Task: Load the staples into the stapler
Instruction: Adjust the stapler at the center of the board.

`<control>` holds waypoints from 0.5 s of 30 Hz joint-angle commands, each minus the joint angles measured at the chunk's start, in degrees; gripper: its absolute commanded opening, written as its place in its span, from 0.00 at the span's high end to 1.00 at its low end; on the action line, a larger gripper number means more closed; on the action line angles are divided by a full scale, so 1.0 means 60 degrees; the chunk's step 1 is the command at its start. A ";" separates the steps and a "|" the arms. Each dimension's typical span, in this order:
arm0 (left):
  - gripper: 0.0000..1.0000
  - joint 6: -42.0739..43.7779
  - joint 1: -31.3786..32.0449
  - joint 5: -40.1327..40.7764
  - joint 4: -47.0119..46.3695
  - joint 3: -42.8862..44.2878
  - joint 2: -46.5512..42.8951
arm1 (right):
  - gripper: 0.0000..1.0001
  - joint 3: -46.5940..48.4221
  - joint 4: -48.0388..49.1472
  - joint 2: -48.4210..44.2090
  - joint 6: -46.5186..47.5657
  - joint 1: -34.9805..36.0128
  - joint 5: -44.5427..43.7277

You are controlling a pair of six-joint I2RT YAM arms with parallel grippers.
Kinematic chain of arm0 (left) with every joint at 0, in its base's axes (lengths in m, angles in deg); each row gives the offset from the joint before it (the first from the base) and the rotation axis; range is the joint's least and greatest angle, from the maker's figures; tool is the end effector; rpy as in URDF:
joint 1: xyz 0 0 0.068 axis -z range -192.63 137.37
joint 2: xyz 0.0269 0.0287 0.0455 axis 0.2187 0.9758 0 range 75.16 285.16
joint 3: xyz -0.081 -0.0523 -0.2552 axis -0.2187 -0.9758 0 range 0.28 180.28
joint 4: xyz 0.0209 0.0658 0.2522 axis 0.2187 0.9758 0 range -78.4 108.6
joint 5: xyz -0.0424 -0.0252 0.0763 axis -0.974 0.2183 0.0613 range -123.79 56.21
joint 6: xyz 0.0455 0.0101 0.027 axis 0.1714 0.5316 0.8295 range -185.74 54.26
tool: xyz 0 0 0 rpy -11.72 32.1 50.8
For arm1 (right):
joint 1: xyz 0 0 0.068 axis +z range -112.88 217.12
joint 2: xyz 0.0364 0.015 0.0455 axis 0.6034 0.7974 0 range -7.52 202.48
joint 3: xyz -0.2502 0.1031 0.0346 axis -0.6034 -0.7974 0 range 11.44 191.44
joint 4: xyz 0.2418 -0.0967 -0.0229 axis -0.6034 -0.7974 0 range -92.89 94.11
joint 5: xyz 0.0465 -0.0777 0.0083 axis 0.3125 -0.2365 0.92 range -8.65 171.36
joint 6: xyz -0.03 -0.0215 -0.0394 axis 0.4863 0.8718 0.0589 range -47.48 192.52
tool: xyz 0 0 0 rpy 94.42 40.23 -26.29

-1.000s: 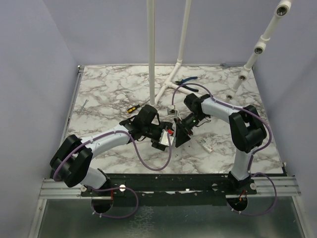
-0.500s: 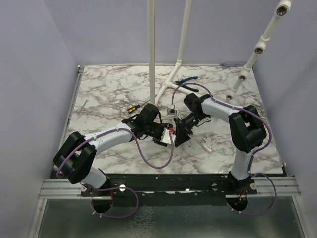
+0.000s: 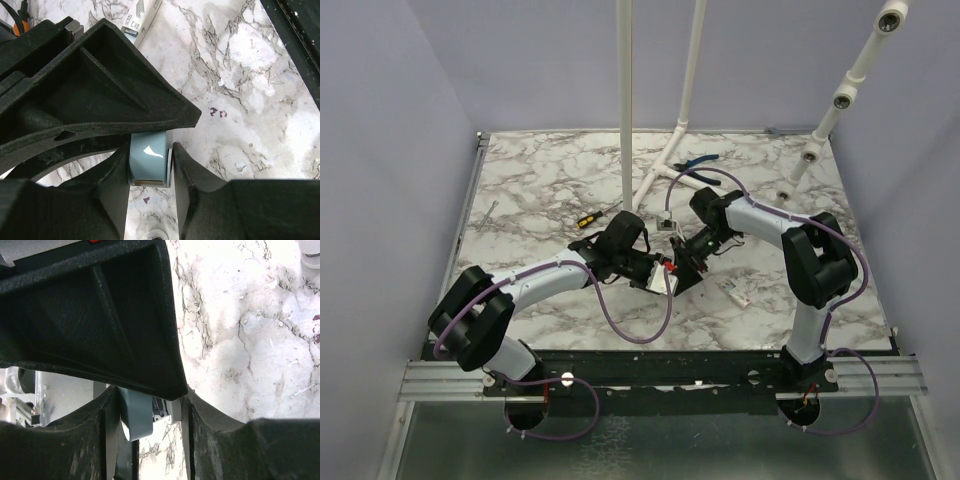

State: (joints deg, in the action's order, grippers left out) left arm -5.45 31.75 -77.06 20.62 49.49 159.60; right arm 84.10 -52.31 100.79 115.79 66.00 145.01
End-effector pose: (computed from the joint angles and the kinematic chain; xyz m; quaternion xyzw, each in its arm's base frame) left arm 0.1979 -0.2277 0.2142 0.7656 0.4098 -0.2863 0.4049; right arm 0.2767 0.1892 0.1803 -0.4925 0.6922 0.5251 0.0507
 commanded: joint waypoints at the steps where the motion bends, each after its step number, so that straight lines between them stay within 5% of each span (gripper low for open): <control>1: 0.69 0.0185 0.0048 0.0050 0.0046 -0.0074 -0.0185 | 1.00 -0.0083 -0.0026 -0.0119 0.0101 0.0049 -0.0041; 4: 0.86 0.0226 0.0033 0.0234 0.0160 -0.0106 -0.0255 | 0.95 -0.0059 -0.0130 -0.0156 0.0193 0.0049 0.0046; 6: 0.98 0.0298 0.0031 0.0362 0.0166 -0.0165 -0.0355 | 0.72 -0.0028 -0.0167 -0.0263 0.0218 0.0035 0.0170; 10: 1.00 0.0721 0.0034 0.0757 -0.0231 -0.0411 -0.0694 | 0.43 0.0090 -0.0695 -0.0311 0.0601 0.0035 0.0650; 15: 1.00 0.1156 0.0031 0.1220 -0.0269 -0.0161 -0.0772 | 0.22 0.0538 -0.1943 0.0193 0.1419 0.0035 0.1236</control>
State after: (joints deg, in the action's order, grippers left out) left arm -2.28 31.99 -73.28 20.58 47.81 156.81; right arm 84.56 -56.27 100.59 119.63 66.09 147.68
